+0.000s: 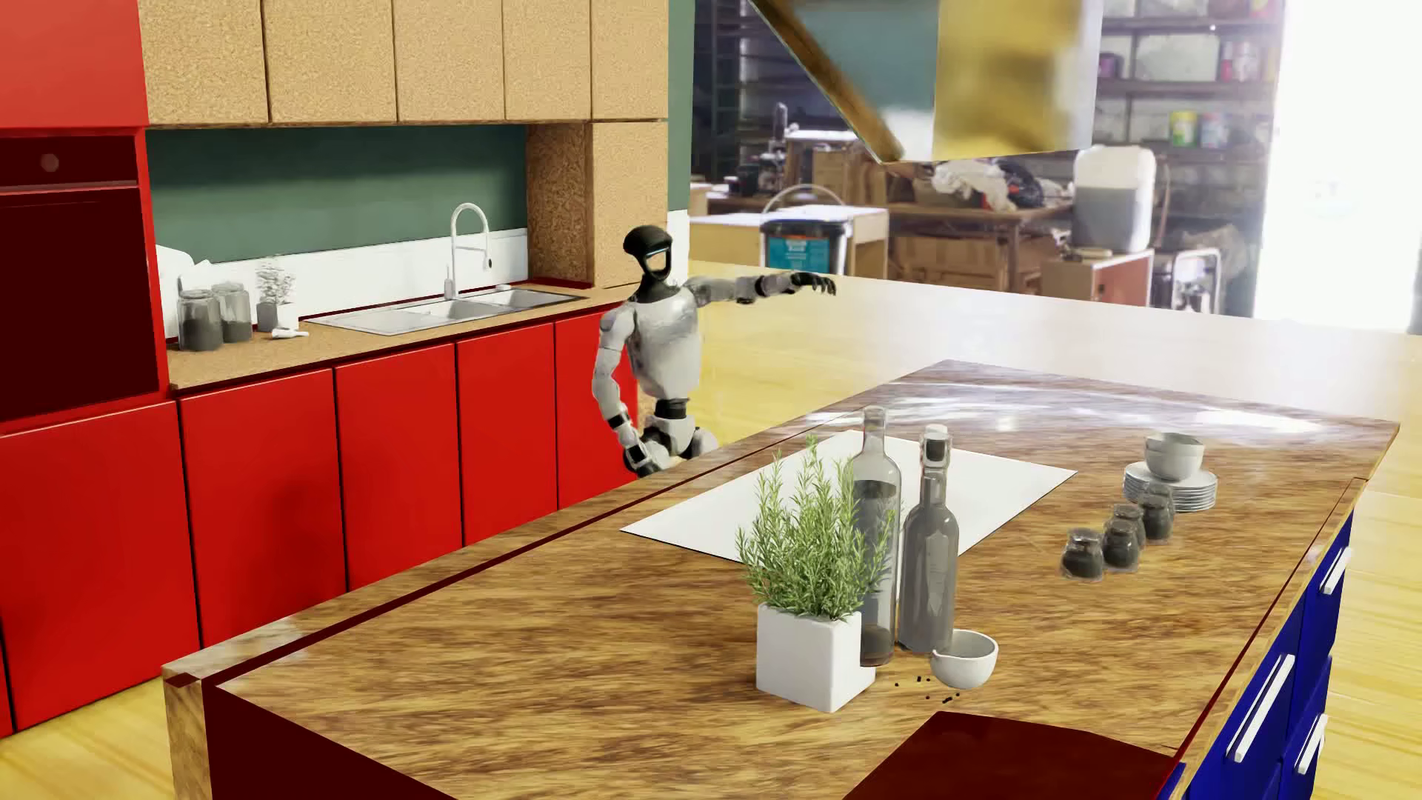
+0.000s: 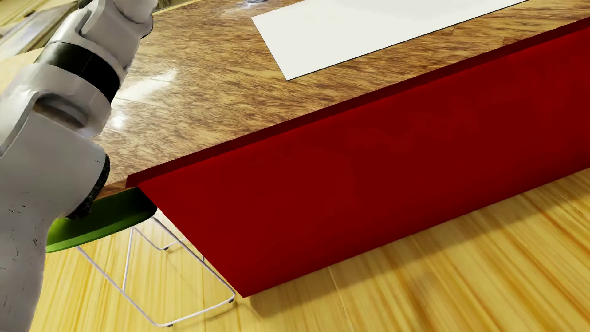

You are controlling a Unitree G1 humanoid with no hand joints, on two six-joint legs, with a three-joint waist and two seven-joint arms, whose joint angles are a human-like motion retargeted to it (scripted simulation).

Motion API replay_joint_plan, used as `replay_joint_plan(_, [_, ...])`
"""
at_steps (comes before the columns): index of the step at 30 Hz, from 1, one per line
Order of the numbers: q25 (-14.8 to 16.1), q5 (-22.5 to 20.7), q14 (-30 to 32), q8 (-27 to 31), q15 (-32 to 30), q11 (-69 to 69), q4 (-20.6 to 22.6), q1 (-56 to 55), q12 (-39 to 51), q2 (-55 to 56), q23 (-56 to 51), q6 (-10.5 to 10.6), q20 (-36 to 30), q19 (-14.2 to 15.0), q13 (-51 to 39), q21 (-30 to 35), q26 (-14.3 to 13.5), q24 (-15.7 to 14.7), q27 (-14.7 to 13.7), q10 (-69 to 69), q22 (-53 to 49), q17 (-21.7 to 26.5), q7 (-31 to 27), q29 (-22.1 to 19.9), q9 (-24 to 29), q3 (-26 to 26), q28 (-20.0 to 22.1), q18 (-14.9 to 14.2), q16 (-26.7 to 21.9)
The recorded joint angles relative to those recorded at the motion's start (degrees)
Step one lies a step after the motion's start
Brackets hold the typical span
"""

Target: Remain stationary

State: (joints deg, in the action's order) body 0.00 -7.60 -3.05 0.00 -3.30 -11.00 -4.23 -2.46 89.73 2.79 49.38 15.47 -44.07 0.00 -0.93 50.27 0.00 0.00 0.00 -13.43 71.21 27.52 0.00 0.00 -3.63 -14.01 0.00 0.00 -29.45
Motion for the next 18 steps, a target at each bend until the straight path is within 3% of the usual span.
replay_joint_plan(12, [0.0, 0.0, 0.4, 0.0, -1.1, 0.6, 0.0, -0.7, 0.3, 0.2, 0.3, -0.7, 0.7, 0.0, -0.4, 0.8, 0.0, 0.0, 0.0, -0.3, -0.2, 0.7, 0.0, 0.0, 0.2, 0.1, 0.0, 0.0, 0.4])
replay_joint_plan(14, [0.0, 0.0, 0.7, 0.0, -0.7, 0.4, 0.0, -0.8, -1.6, 0.4, 0.2, -1.1, 7.5, 0.0, -0.4, 0.4, 0.0, 0.0, 0.0, -0.3, -3.9, 0.3, 0.0, 0.0, 0.2, 0.4, 0.0, 0.0, 0.2])
replay_joint_plan(16, [0.0, 0.1, 1.8, 0.0, 0.5, 0.0, 0.2, -1.2, -9.8, 0.8, -0.4, -2.5, 19.3, 0.0, 1.1, -1.4, 0.0, 0.0, 0.0, -0.3, -18.1, -1.1, 0.0, 0.0, -0.8, 2.4, 0.0, 0.0, 1.4])
replay_joint_plan(18, [0.0, 0.3, 5.2, 0.0, 1.6, -0.1, 0.9, -2.1, -21.7, 0.9, -1.2, -5.4, 26.4, 0.0, 3.5, -3.3, 0.0, 0.0, 0.0, -0.8, -35.1, -3.6, 0.0, 0.0, -1.7, 5.4, 0.0, 0.0, 5.5])
